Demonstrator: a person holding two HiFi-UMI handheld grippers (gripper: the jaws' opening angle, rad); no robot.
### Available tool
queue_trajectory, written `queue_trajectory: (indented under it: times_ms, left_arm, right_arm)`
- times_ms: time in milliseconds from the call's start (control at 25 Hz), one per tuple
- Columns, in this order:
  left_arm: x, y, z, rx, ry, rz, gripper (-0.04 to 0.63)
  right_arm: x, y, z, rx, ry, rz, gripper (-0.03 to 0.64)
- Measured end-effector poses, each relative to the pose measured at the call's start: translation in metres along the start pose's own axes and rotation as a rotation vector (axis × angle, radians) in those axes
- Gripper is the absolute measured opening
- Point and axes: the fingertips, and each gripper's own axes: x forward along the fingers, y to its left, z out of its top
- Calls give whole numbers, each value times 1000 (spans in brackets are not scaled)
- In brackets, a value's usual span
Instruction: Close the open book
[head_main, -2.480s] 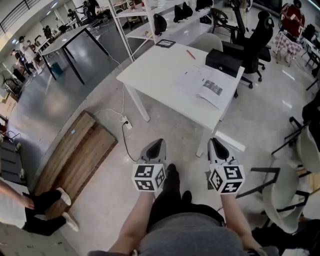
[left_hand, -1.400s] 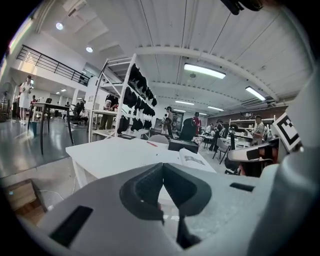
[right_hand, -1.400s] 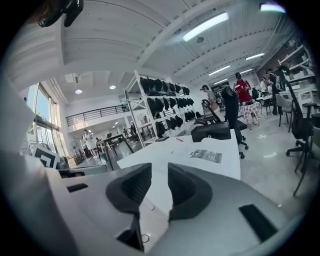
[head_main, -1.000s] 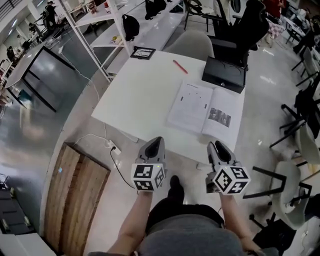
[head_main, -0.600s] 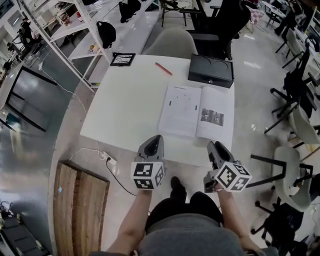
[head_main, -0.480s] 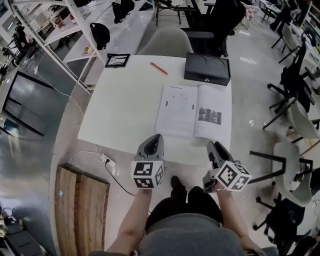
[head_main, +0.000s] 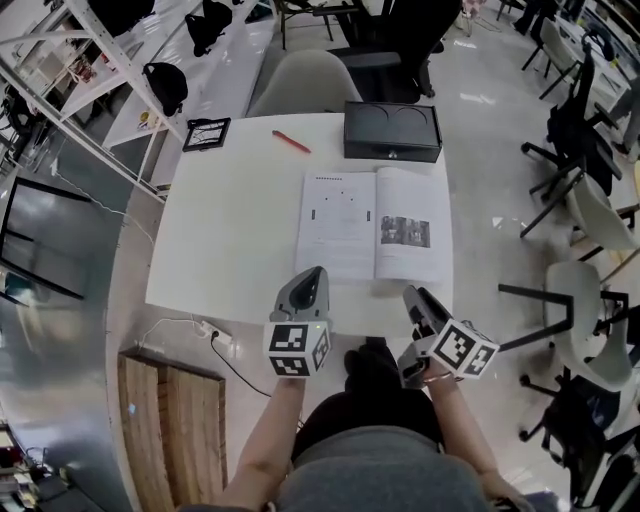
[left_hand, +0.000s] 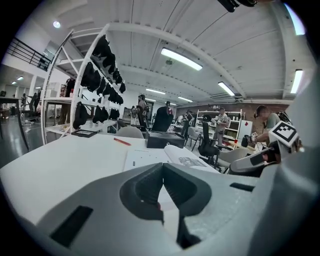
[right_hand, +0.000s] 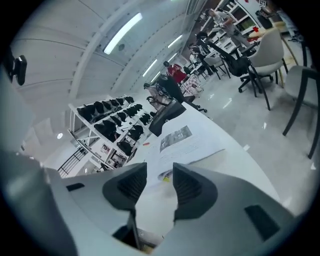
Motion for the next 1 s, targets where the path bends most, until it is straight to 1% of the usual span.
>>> queue_trajectory:
  times_ms: [160,440,560,720,1000]
  left_arm:
    - [13,0,-2,7,18,-10,6]
    - [33,-9,-11,28,62,-46,6]
    - [40,-13,-17,34,86,-61,6]
    - [49,-17,-24,35,113,-79,6]
    - [62,-25,-26,39,137,-105,6]
  right_arm:
    - [9,-9,-1,78,8,-5,175]
    - [18,-27,-7,160,38,-39,181]
    - [19,-33,-8,214,36,-48,186]
    - [20,-43,-8,254,28,-73,189]
    - [24,-49,-2,337,15,-59,192]
